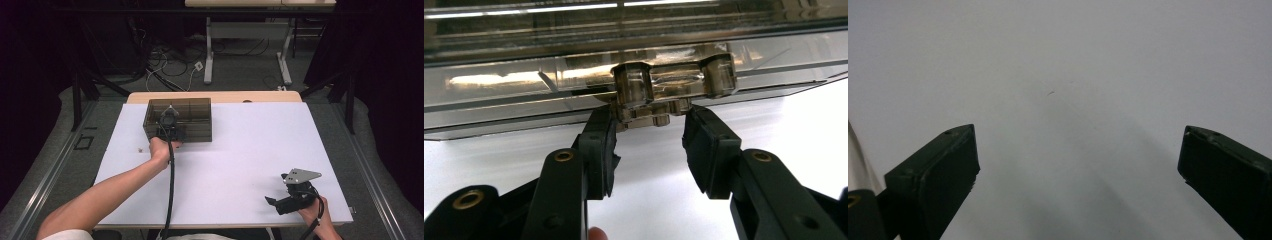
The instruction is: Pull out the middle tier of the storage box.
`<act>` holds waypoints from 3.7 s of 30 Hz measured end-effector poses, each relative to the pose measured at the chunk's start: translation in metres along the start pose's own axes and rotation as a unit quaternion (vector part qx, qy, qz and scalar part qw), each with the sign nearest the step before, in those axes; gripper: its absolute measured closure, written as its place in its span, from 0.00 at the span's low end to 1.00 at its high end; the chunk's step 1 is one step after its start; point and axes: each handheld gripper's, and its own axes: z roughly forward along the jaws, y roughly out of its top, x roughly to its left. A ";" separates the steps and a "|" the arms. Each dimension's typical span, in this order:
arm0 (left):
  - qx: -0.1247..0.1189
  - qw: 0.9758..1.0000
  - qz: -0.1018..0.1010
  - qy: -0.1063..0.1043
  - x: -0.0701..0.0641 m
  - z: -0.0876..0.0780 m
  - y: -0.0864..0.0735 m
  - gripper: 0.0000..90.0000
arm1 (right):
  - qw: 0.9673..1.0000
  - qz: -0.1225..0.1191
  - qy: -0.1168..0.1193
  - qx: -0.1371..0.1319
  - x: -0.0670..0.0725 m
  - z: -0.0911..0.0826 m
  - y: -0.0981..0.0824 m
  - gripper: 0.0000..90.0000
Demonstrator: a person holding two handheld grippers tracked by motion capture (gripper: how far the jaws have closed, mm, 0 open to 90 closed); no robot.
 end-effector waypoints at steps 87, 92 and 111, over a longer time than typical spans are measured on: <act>-0.057 0.992 0.104 -0.050 0.015 -0.013 -0.047 0.25 | 1.000 0.011 0.009 0.009 -0.001 0.003 -0.001 0.03; -0.066 0.986 0.141 -0.059 0.021 -0.016 -0.048 0.18 | 1.000 0.009 0.007 0.008 -0.001 0.003 -0.001 0.03; -0.078 0.961 0.252 -0.083 0.034 -0.016 -0.058 0.00 | 1.000 0.011 0.007 0.010 -0.002 0.003 -0.001 0.03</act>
